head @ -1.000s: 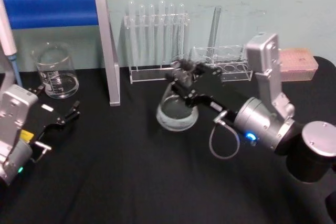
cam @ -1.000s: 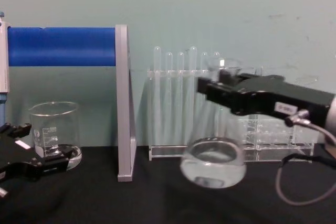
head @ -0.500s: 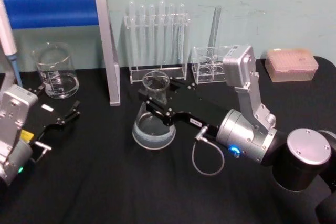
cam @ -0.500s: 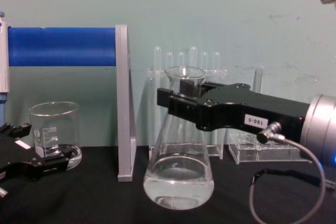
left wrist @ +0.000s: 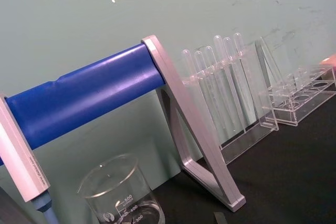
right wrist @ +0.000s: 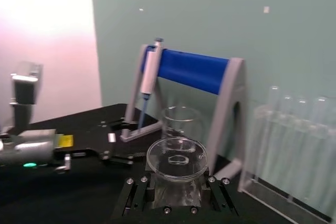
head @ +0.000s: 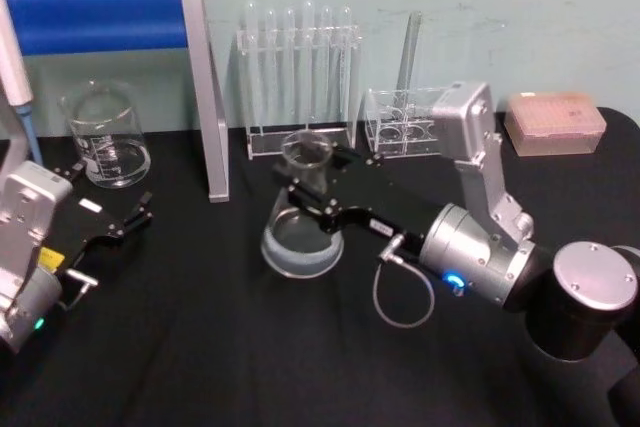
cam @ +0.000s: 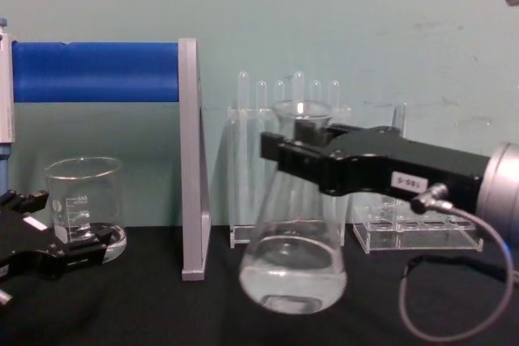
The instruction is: Grasp the erlenmeyer flask with one hand, shake it three times, then place it back.
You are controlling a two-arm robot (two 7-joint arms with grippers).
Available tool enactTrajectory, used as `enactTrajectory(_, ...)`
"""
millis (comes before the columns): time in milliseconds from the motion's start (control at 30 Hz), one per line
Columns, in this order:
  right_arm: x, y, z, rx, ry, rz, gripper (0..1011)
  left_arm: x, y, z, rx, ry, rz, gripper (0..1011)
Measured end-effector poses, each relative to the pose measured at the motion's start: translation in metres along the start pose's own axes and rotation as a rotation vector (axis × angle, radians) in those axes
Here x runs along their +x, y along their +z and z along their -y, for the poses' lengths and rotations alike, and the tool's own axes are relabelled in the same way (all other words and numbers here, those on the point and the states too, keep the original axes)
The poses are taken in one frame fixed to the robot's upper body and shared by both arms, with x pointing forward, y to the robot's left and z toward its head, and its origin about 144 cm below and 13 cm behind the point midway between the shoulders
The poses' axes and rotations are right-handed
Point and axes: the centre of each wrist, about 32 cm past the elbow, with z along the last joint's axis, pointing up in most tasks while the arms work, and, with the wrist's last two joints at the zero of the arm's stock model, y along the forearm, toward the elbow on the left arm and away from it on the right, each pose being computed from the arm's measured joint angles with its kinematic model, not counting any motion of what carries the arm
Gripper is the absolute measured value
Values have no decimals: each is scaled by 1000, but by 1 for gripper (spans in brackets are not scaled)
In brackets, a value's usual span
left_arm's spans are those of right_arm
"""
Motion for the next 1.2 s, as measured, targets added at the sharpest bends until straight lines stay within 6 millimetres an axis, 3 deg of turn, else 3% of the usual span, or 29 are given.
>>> enactTrajectory(800, 55, 1, 36, 5, -328, 18, 449, 0, 0, 0, 0, 0, 0, 1001)
enactTrajectory(1200, 68, 1, 50, -2, -416, 32, 449, 0, 0, 0, 0, 0, 0, 1001)
